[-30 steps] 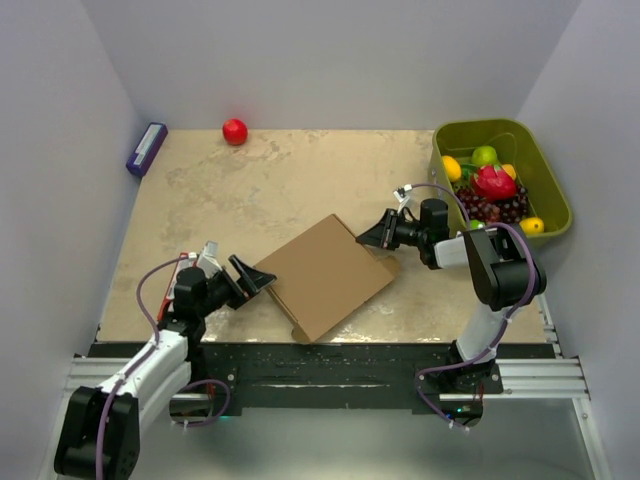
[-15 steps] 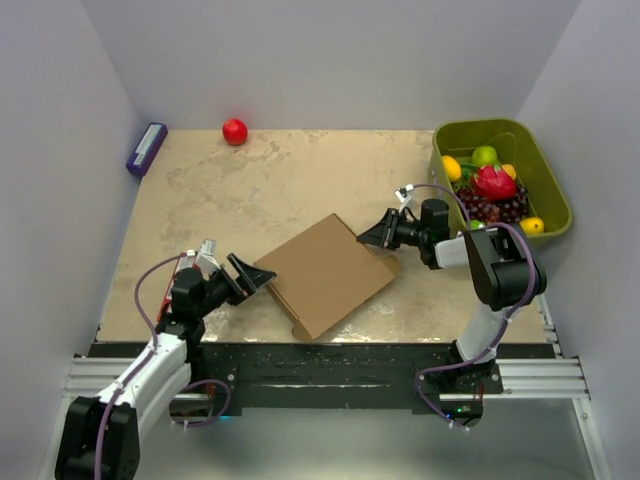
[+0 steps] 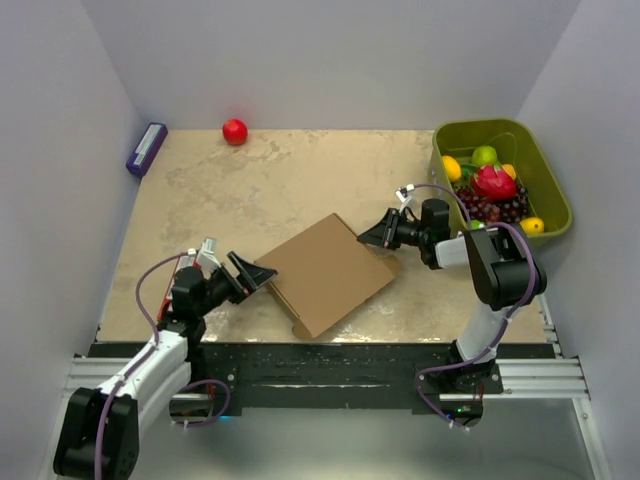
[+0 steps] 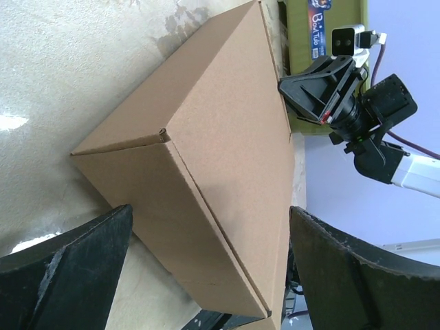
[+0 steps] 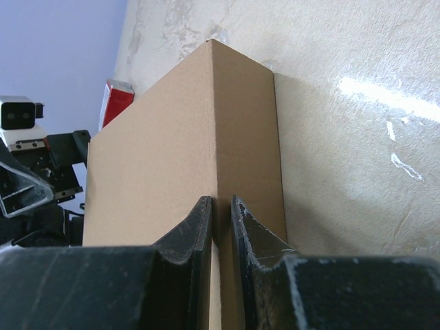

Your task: Fold the paper box

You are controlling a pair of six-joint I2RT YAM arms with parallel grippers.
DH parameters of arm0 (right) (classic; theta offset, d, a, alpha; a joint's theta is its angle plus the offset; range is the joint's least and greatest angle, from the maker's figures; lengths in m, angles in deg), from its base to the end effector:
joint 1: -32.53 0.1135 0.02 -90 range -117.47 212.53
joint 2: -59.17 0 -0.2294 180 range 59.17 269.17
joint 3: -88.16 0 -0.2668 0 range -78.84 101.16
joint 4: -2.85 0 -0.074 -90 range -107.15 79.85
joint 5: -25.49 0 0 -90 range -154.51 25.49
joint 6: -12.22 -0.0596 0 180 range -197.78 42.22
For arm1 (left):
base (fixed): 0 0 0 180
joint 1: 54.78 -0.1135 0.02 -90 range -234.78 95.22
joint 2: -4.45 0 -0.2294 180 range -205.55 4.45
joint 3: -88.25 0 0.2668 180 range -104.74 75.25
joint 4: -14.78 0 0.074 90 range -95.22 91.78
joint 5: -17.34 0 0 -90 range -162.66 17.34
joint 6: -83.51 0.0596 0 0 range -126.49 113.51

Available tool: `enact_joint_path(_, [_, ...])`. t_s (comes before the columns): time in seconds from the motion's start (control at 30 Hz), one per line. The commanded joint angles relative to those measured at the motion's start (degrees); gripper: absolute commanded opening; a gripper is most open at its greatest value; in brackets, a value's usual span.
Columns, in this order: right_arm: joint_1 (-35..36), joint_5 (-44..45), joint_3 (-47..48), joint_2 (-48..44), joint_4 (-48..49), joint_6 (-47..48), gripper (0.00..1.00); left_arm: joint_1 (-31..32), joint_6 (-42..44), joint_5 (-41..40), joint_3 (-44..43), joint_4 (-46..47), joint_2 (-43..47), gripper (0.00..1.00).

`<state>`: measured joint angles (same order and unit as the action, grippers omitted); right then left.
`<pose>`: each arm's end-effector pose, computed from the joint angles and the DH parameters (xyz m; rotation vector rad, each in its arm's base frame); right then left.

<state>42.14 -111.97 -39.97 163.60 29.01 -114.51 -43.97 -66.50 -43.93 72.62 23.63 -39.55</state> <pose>0.3296 0.1003 0.0730 -0.0627 2.1302 1.3326 0.1997 -0.0673 0.1039 -0.5190 2.0294 -1.2740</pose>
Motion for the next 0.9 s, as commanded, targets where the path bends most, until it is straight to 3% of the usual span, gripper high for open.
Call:
enact_joint_path(0.0, [-0.47, 9.93, -2.05, 3.42, -8.66, 3.68, 0.00, 1.05, -0.02, -0.78, 11.95, 5.48, -3.52, 0.99])
enact_joint_path(0.47, [-0.55, 10.11, -1.96, 3.86, -7.70, 2.89, 0.00, 3.25, 1.30, -3.24, 13.00, 10.05, -13.99, 0.99])
enact_joint_path(0.67, [-0.55, 10.37, -2.31, 3.95, -7.43, 2.89, 0.00, 5.80, -1.94, -4.55, 11.96, 20.40, -20.57, 0.99])
enact_joint_path(0.87, [-0.55, 10.28, -2.40, 3.51, -7.08, 2.45, 0.00, 12.57, -8.35, -8.07, 10.45, 33.49, -28.83, 0.97])
